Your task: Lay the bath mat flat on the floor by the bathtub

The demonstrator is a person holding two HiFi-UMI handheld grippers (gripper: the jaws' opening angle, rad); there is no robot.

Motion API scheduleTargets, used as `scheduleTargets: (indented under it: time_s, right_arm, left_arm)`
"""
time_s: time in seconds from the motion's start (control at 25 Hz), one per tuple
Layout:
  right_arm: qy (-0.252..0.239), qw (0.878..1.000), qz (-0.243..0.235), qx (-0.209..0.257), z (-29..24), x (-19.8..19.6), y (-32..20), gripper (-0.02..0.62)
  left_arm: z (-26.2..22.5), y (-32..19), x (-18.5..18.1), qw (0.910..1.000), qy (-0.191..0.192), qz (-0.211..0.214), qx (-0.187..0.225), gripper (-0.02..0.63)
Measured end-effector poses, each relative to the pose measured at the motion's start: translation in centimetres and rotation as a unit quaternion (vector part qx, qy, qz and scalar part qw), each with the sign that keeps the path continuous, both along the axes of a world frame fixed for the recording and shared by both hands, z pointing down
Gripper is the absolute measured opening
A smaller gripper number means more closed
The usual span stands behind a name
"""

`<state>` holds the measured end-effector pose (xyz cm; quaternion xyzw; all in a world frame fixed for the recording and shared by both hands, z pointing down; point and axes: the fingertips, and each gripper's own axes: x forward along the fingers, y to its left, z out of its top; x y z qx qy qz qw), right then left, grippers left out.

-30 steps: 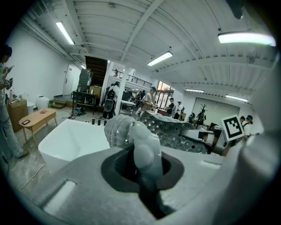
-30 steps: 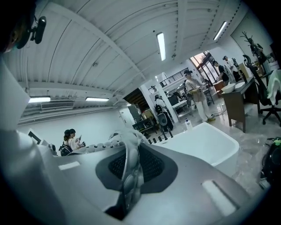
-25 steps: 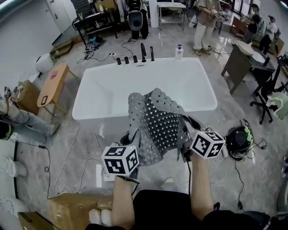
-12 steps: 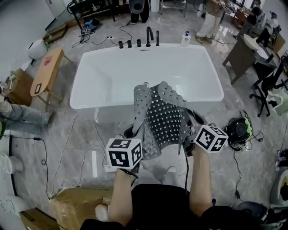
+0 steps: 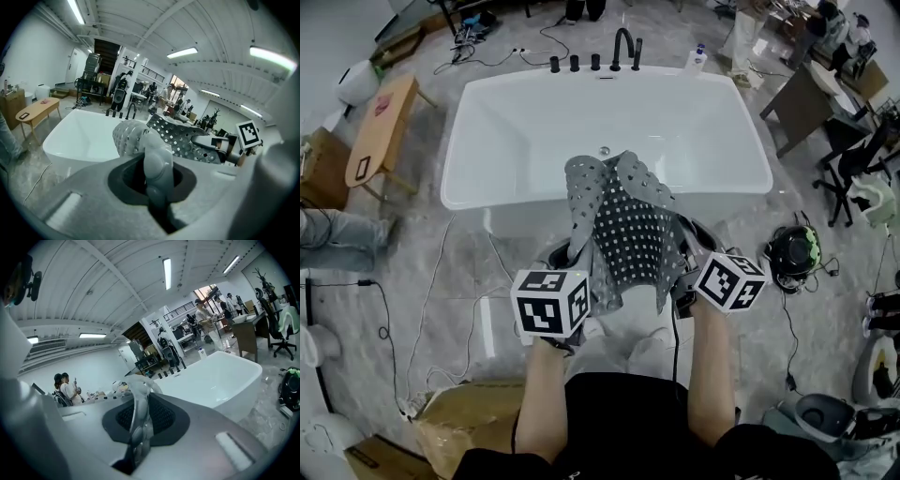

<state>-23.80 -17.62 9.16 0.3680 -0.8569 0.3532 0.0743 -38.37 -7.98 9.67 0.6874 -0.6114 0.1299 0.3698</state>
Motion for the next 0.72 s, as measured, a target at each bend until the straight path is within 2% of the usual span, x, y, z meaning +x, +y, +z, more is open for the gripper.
scheduleTargets:
  time_s: [0.24, 0.44, 0.72]
  right_arm:
    - [0.028, 0.999, -0.013, -0.012, 1.4, -1.3, 0.8, 0.018]
    - [0.050, 0.998, -0.035, 0.001, 1.2, -2.3, 1.0, 0.018]
    - [0.069, 0.996, -0.051, -0.001, 1.6, -0.8, 1.3, 0.018]
  left_arm:
    - [1.6, 0.7, -1.6, 0.9994, 0.029, -0.018, -0.008, 0.020]
    - [2.2, 0.4, -2.0, 0.9981, 0.053, -0.031, -0.003, 0.020]
    - [3.8, 0.4, -1.4, 0.9961, 0.073, -0.048, -0.013, 0.021]
